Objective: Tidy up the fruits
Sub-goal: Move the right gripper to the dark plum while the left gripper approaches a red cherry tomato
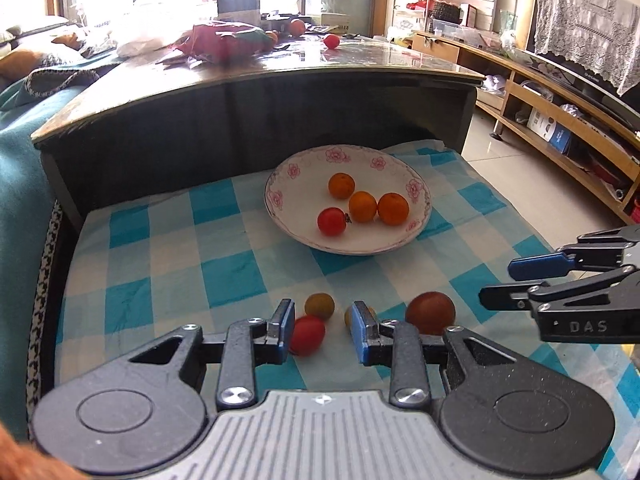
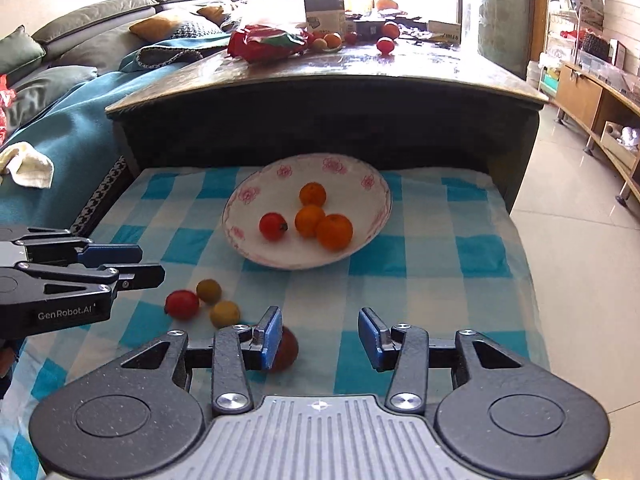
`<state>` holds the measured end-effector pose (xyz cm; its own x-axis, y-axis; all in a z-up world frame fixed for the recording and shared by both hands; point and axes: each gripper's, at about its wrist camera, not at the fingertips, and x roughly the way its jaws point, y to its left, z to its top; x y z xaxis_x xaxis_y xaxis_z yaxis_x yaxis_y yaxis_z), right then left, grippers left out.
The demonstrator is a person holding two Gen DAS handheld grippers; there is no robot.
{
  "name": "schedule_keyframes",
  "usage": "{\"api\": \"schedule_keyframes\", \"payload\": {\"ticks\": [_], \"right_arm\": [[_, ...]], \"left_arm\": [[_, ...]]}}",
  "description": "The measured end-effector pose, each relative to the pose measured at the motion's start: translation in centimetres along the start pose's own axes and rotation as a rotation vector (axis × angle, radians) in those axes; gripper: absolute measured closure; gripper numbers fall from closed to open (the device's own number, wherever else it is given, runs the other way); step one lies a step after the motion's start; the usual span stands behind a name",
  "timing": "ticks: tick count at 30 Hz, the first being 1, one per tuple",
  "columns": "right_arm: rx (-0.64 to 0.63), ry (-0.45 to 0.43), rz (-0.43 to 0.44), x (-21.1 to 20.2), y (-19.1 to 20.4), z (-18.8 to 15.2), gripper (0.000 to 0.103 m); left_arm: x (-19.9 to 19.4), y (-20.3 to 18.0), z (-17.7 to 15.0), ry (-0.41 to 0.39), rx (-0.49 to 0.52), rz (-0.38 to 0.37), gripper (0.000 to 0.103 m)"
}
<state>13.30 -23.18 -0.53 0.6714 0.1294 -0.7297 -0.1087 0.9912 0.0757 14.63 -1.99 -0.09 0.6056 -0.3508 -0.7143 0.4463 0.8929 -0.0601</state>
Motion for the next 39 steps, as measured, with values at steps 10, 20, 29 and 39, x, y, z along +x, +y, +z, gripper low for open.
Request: {"api": "schedule_keyframes", "payload": {"ticks": [10, 20, 29, 39], "right_arm": [[-0.033, 0.072, 0.09, 2.3, 1.3, -1.2, 0.062], [-0.126, 0.1, 0.122, 5.3, 2.9, -0.5, 0.057], [-0.087, 0.106, 0.123, 6.6, 1.4, -0.1, 0.057], [-0.041, 0.123, 0.14, 7.4, 0.6, -0.6, 0.058]], "left_arm": [[0.9, -0.4, -1.4, 0.046, -0.001, -0.02, 0.06], [3.4, 1.0, -1.8, 0.066, 0.024, -0.019, 0.06], [5.8, 1.4, -1.9, 0.076, 0.061, 0.009, 0.06], [7.5, 1.0, -1.6, 0.081, 0.09, 0.013, 0.059]]}}
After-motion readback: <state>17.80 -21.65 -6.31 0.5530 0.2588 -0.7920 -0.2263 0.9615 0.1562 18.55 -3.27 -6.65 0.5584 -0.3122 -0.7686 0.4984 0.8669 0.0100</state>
